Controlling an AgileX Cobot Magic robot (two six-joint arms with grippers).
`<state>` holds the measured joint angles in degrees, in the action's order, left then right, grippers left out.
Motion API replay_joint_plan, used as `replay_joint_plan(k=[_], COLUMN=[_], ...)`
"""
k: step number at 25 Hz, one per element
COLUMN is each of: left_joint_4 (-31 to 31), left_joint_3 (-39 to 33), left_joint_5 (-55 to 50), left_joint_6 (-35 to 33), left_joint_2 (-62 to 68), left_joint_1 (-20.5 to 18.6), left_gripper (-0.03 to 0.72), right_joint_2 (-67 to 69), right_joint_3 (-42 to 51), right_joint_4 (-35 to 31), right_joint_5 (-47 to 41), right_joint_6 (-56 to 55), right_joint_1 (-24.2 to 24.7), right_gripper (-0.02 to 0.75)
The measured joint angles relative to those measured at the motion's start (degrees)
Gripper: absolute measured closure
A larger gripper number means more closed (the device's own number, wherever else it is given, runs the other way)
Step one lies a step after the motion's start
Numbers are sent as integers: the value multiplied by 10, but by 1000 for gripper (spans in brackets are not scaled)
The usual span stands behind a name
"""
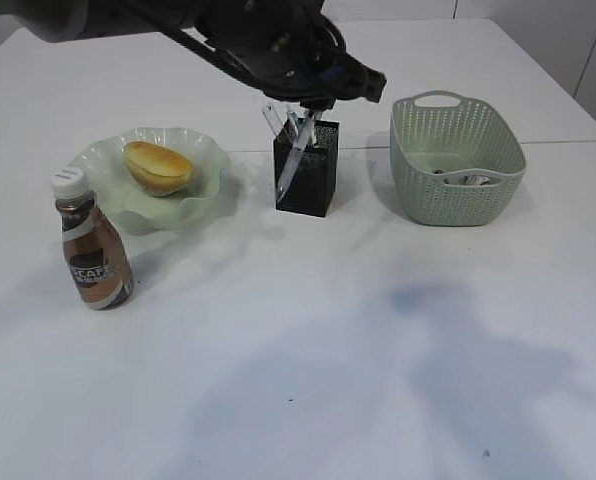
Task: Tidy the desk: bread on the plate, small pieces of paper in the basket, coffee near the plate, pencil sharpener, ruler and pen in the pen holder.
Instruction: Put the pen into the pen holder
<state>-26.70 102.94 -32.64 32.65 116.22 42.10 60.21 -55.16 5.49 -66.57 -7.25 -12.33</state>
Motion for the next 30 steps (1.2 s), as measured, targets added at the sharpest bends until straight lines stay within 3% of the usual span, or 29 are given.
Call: replay_joint_plan(k=[7,19,30], left_joint_4=[-26,-49,21], left_joint_3=[0,0,0], left_joint_5=[131,230,278], left_joint_6=[0,0,0], left_joint_2=[0,0,0], left_joint_1=[-12,-33,-103], left_gripper=[579,579,579], right_joint_2=[0,0,0], right_joint_3=[0,0,0], right_joint_4=[0,4,4], right_joint_5=[20,31,41], right_joint_6=[2,2,3], right_joint_1=[0,0,0], right_gripper=[458,458,457])
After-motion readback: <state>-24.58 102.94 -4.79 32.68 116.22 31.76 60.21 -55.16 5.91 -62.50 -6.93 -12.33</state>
